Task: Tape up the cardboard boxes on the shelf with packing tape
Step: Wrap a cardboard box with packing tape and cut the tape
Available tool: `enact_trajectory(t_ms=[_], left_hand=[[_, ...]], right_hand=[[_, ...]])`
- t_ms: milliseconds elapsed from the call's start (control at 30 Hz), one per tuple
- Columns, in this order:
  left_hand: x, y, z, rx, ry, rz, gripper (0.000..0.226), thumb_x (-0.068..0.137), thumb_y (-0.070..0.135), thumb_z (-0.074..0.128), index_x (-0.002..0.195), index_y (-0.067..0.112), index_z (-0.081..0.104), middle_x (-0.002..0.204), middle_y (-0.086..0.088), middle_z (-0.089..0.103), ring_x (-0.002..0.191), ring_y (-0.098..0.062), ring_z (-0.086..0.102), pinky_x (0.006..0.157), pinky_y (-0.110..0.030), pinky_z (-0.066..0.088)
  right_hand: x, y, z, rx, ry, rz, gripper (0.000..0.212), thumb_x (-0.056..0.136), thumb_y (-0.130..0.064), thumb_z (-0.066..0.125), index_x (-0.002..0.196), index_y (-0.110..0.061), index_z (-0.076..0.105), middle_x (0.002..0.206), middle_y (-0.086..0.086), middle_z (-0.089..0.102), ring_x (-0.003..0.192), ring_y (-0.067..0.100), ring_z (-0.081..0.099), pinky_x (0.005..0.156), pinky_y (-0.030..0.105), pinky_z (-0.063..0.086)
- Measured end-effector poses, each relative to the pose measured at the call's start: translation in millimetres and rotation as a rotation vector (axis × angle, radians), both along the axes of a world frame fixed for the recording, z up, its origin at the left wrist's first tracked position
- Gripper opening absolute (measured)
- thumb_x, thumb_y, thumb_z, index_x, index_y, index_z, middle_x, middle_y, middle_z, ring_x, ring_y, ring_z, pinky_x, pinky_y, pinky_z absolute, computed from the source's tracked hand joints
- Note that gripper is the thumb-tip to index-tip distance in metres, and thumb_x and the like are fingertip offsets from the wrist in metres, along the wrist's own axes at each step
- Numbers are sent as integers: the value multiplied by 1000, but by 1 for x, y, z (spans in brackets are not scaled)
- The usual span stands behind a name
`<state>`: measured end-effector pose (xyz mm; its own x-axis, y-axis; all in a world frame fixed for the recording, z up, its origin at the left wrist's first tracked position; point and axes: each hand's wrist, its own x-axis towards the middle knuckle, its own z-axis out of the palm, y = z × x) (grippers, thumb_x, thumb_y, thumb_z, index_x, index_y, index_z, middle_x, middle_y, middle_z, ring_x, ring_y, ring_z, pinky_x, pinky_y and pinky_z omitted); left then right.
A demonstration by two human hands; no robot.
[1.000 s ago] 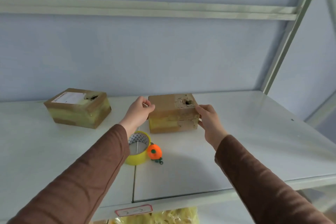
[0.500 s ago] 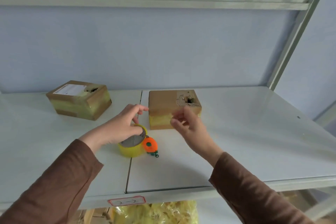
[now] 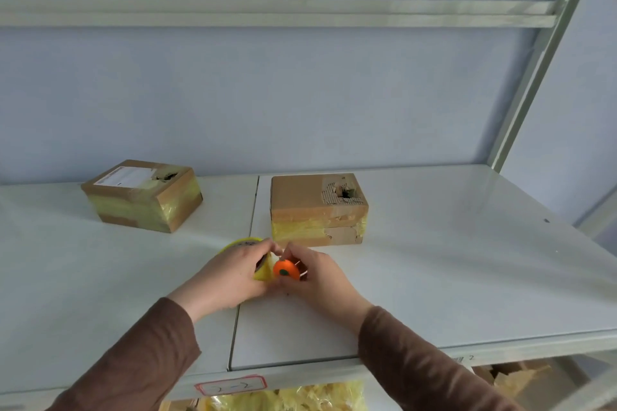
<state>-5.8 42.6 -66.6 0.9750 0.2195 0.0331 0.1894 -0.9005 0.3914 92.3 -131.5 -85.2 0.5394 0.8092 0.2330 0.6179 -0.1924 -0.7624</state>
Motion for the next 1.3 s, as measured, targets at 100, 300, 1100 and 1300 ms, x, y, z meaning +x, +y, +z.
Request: enact_trajectory(t_ms=[100, 300, 1100, 1300], left_hand=[[8, -15, 11, -133, -44, -20, 41, 69, 62, 79, 96, 45, 54, 80, 14, 65, 72, -5, 61, 62, -26, 47], [23, -47, 19, -396, -182, -33, 18, 83, 46, 80, 90, 34, 67, 57, 12, 40, 53, -9, 35, 55, -31, 29], [57, -108, 70, -1409, -715, 379, 16, 90, 17, 76, 96, 2, 76, 83, -6, 76, 69, -20, 72, 56, -32, 59], [55, -91, 78, -1203, -503, 305, 14, 82, 31, 82, 90, 19, 83, 91, -3, 79, 80, -18, 69, 73, -36, 56]], right_hand=[[6, -13, 12, -11, -107, -28, 21, 92, -29, 61, 92, -23, 42, 72, -3, 57, 64, 18, 53, 57, 32, 41], [18, -44, 44, -46, -45, 16, 10, 104, -26, 48, 105, -29, 39, 79, 2, 58, 69, 17, 52, 64, 36, 46], [5, -58, 71, 377, 398, -108, 59, 97, -42, 63, 149, -38, 35, 111, 3, 64, 88, 3, 63, 72, 13, 49], [9, -68, 81, 277, 34, -145, 59, 104, -20, 59, 154, -42, 37, 100, -10, 67, 84, 4, 60, 81, 27, 51]])
